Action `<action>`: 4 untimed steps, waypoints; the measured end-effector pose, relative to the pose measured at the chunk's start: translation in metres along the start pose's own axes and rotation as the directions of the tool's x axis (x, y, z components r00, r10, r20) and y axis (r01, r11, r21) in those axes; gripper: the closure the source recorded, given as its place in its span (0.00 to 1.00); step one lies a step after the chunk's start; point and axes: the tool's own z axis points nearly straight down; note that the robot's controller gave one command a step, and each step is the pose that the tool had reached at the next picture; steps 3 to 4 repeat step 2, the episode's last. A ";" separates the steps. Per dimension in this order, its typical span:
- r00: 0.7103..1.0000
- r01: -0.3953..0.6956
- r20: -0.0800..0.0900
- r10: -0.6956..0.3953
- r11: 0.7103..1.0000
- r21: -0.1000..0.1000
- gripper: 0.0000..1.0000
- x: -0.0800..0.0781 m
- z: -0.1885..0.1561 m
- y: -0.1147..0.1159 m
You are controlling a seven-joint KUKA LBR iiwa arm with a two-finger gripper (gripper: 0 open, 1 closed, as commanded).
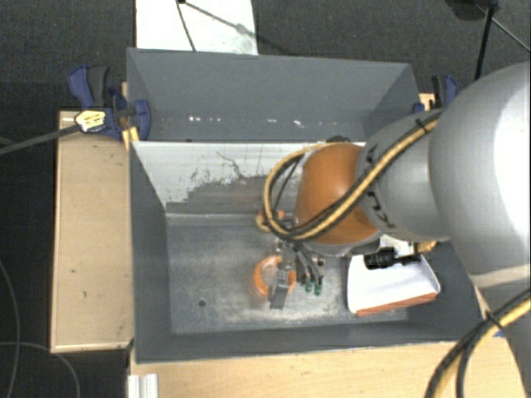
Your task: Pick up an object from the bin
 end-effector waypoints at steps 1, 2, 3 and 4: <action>1.000 0.000 0.000 0.000 1.000 0.000 1.00 0.001 -0.005 0.000; 1.000 0.000 0.002 0.000 1.000 0.001 1.00 0.001 -0.026 -0.001; 1.000 0.000 0.002 0.000 1.000 0.001 1.00 0.001 -0.026 -0.001; 1.000 0.000 0.002 0.000 1.000 0.001 1.00 0.001 -0.026 -0.001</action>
Offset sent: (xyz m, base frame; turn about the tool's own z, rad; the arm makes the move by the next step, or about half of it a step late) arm -0.0001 -0.0001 0.0941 0.0000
